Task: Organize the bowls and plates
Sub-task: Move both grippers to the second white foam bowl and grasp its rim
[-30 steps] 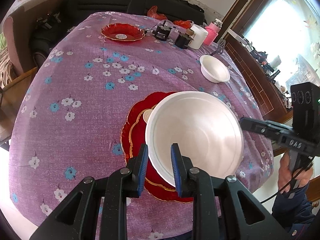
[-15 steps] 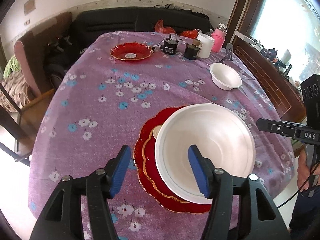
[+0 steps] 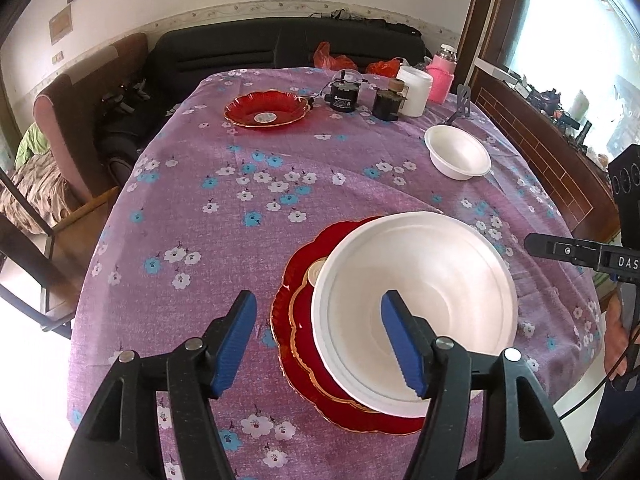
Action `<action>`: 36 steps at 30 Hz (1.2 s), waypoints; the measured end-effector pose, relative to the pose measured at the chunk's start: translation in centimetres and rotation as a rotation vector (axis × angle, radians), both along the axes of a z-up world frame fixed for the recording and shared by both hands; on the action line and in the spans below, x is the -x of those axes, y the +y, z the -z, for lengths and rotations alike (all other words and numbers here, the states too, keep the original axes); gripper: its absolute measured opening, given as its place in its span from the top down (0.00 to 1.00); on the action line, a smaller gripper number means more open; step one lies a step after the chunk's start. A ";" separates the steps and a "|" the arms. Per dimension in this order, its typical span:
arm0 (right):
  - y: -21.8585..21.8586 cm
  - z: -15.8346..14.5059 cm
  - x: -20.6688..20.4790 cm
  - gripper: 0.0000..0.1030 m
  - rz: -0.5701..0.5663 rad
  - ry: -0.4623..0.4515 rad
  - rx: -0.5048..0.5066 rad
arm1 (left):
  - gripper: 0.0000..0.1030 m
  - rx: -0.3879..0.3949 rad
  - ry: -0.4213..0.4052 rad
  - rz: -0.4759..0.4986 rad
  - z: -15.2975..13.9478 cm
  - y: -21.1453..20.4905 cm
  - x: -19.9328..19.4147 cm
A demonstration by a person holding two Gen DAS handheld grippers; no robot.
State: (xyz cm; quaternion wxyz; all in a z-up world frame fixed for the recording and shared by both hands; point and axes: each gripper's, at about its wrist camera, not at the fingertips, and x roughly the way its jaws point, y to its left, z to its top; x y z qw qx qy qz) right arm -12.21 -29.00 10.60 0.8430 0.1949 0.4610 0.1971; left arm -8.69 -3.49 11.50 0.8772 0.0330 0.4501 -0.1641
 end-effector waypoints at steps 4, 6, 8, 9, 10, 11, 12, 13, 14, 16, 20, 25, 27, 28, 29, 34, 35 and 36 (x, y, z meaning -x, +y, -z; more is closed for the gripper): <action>-1.1 0.0 0.0 0.71 0.023 -0.004 -0.017 | 0.38 0.004 0.004 0.006 -0.4 -0.6 -0.1; -1.8 0.0 -0.1 0.71 0.039 -0.007 -0.029 | 0.37 0.008 0.009 0.012 -0.6 -1.1 -0.3; -2.9 0.2 -0.3 0.71 0.062 -0.009 -0.046 | 0.37 0.021 0.021 0.020 -0.9 -1.8 -0.4; -3.4 0.2 -0.4 0.71 0.073 -0.010 -0.053 | 0.37 0.030 0.030 0.026 -1.0 -2.3 -0.6; -4.1 0.3 -0.6 0.70 0.090 -0.013 -0.061 | 0.37 0.036 0.034 0.030 -1.2 -2.7 -0.7; -4.7 0.3 -0.8 0.70 0.105 -0.015 -0.066 | 0.37 0.047 0.040 0.036 -1.6 -3.3 -0.9; -5.4 0.4 -1.0 0.70 0.123 -0.017 -0.073 | 0.37 0.054 0.043 0.041 -1.9 -4.0 -1.1; -6.2 0.4 -1.3 0.70 0.143 -0.021 -0.081 | 0.37 0.058 0.046 0.047 -2.2 -4.6 -1.3; -6.9 0.4 -1.6 0.70 0.160 -0.024 -0.089 | 0.38 0.065 0.049 0.057 -2.6 -5.4 -1.5; -8.8 0.2 -2.4 0.70 0.211 -0.036 -0.116 | 0.38 0.078 0.061 0.079 -3.4 -7.3 -2.1; -12.2 -1.1 -4.5 0.70 0.313 -0.072 -0.129 | 0.38 0.102 0.088 0.119 -5.1 -11.8 -3.9; -16.0 -1.7 -9.2 0.52 0.441 -0.091 -0.019 | 0.38 0.114 0.105 0.104 -5.8 -17.7 -7.9; -17.4 -0.2 -10.7 0.52 0.491 -0.082 0.022 | 0.38 0.119 0.132 0.085 -4.8 -19.9 -10.2; -17.9 0.7 -11.0 0.52 0.507 -0.075 0.012 | 0.38 0.118 0.140 0.073 -4.3 -20.6 -11.1; -18.5 1.6 -11.2 0.54 0.524 -0.069 -0.015 | 0.38 0.121 0.156 0.053 -3.3 -21.4 -12.6; -20.5 5.3 -12.5 0.71 0.484 -0.061 -0.118 | 0.45 0.134 0.237 -0.028 0.5 -23.1 -18.3; -20.7 4.9 -12.4 0.71 0.477 -0.086 -0.123 | 0.49 0.137 0.260 -0.040 1.5 -23.4 -19.5; -20.6 4.6 -12.3 0.71 0.474 -0.100 -0.112 | 0.54 0.140 0.275 -0.046 2.2 -23.5 -20.3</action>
